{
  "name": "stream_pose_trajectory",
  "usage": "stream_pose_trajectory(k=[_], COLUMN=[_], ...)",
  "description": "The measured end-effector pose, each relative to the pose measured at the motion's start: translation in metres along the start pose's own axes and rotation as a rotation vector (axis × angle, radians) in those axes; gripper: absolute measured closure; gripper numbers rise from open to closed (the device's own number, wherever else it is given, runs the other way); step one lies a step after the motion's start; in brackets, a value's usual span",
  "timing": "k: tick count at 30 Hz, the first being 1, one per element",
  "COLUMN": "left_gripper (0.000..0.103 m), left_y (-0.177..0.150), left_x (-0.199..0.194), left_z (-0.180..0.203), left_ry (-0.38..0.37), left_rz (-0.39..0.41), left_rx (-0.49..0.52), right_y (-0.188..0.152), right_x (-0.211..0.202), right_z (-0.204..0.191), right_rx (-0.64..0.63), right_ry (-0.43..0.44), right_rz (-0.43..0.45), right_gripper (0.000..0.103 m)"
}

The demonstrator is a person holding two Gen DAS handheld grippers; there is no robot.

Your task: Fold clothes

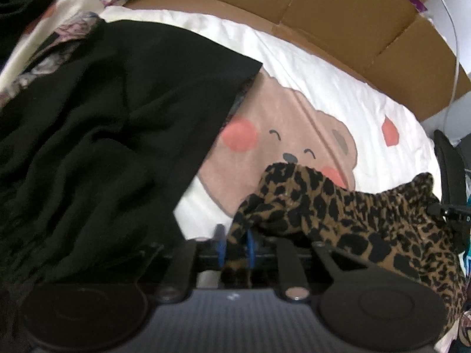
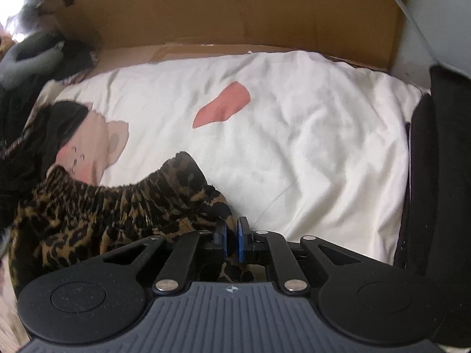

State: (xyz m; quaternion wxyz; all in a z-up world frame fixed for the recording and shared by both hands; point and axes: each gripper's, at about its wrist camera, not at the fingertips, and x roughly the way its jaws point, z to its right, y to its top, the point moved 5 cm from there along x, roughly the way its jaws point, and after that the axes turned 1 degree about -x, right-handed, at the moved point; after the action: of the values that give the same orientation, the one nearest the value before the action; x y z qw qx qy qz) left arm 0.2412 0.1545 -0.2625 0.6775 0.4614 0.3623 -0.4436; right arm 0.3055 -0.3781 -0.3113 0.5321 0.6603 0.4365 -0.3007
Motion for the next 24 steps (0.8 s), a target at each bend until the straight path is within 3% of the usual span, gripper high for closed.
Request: stream_pose_trajectory(k=[1, 3, 4, 5, 9, 13, 17, 24], left_gripper=[0.082, 0.078, 0.077, 0.072, 0.052, 0.051, 0.04, 0.029], left_y=[0.0, 0.002, 0.005, 0.008, 0.018, 0.023, 0.024, 0.014], left_x=[-0.006, -0.019, -0.025, -0.031, -0.046, -0.036, -0.02, 0.004], left_z=[-0.002, -0.006, -0.008, -0.009, -0.008, 0.001, 0.014, 0.015], left_ry=[-0.007, -0.034, -0.042, -0.044, -0.048, -0.061, -0.037, -0.025], left_rz=[0.003, 0.015, 0.025, 0.04, 0.096, 0.084, 0.072, 0.025], left_rx=[-0.016, -0.051, -0.062, -0.068, -0.076, -0.077, -0.036, 0.006], right_y=[0.001, 0.004, 0.006, 0.008, 0.013, 0.01, 0.008, 0.004], right_x=[-0.004, -0.014, -0.019, -0.024, -0.031, -0.018, 0.003, 0.021], right_z=[0.0, 0.001, 0.001, 0.0, -0.011, -0.03, -0.039, -0.035], right_rx=[0.005, 0.004, 0.006, 0.005, -0.041, -0.115, -0.189, -0.194], right_ry=[0.01, 0.015, 0.013, 0.017, 0.027, 0.033, -0.001, 0.008], right_rz=[0.009, 0.034, 0.052, 0.067, 0.076, 0.04, 0.023, 0.0], right_gripper=[0.092, 0.079, 0.06, 0.054, 0.053, 0.047, 0.042, 0.04])
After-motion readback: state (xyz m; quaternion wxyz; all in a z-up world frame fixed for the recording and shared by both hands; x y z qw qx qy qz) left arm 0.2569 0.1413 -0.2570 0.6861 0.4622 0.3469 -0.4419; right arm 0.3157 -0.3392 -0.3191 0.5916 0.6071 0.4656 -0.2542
